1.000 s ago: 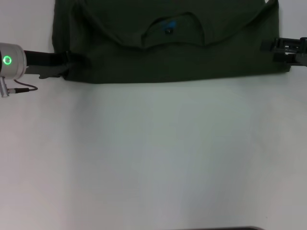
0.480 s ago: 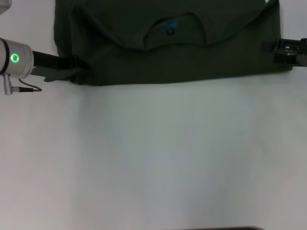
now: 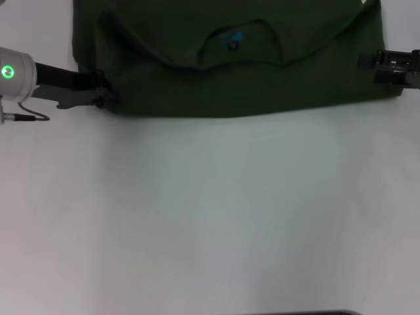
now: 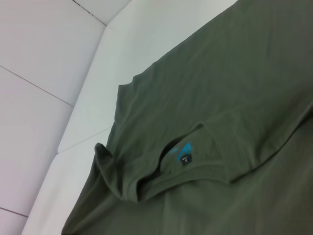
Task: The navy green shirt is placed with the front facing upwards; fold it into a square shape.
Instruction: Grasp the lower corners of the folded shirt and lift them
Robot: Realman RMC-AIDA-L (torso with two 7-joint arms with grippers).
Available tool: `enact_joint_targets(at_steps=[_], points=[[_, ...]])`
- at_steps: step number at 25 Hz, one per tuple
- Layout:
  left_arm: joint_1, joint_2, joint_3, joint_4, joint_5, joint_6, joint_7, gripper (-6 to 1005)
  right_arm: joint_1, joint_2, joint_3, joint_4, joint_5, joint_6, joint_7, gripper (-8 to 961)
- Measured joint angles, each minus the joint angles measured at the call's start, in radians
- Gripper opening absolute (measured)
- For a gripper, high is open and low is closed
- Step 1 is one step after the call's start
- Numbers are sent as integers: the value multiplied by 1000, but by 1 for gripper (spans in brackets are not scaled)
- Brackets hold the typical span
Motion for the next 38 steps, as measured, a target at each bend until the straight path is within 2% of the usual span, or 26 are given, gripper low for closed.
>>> enact_joint_targets(at_steps=[2,7,11,13,17,21,33,36,38], points=[[1,12,-1,3,1,23,-3,41,-2,-5,-1,-1,-3,0,2,919],[10,38,-8,7,-2,88,-12,41,-11,-32,1,-3,-48,6,30,917],[11,44,-14,7,-1,122,-13,41,1,-43,-6,-12,-167,59,101,915],[10,45,-18,8,-1,129,-13,41,30,-45,-9,-8,-245,85,135,915],[-4,42,-20,10,0,150,-13,41,99,-42,-10,-8,-371,83,171,915],[-10,39,-19,10,1,150,-13,41,142,-36,-11,-37,-407,81,172,915],[-12,34,-24,10,0,143,-14,41,159,-34,-17,-72,-411,81,166,916],[-12,32,-24,10,-1,141,-14,41,156,-26,-19,-71,-411,95,165,916],[-10,32,-24,10,-1,141,-14,41,153,-13,-25,-71,-412,114,159,915]])
